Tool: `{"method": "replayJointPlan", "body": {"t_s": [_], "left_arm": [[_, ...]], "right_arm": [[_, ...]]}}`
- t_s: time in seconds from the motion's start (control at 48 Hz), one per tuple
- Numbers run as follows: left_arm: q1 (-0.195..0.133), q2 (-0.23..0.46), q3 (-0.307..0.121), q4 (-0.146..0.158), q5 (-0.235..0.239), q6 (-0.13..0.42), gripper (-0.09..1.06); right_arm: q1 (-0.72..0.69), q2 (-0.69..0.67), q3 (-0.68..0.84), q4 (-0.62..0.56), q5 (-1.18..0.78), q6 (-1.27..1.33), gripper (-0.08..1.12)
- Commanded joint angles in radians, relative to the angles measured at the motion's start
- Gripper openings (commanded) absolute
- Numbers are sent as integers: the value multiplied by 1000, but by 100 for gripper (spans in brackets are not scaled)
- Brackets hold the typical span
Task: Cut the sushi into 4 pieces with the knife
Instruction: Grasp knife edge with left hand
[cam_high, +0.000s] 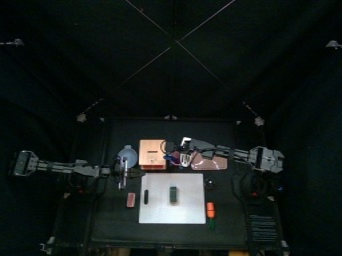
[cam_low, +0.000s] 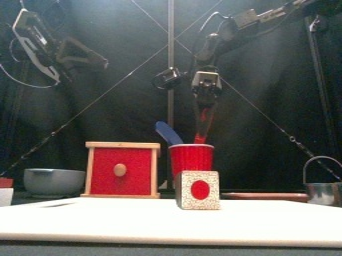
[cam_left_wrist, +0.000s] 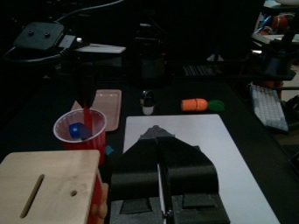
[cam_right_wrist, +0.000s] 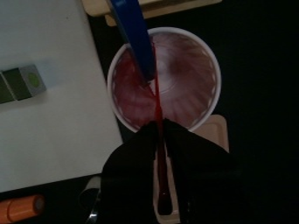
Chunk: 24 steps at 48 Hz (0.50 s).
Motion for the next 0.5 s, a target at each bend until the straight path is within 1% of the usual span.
{"method": "replayJointPlan", "body": {"t_s": [0.021,0.188,0.333,0.417,0.5], "left_arm": [[9,-14,-8,-2,-8,-2,-1],[11,-41,0,0,-8,-2,-1],[11,-61,3,-2,-9,-3,0],[11,-69,3,-8,-12,-5,3],[11,-71,2,-14,-12,-5,9]], "right_arm": [[-14,-48,-49,0,26,0,32],[-18,-121,-83,3,41,2,32],[-14,-244,-83,3,40,12,32],[-6,-319,-55,6,26,21,32],[15,-391,-11,18,-9,23,32]]}}
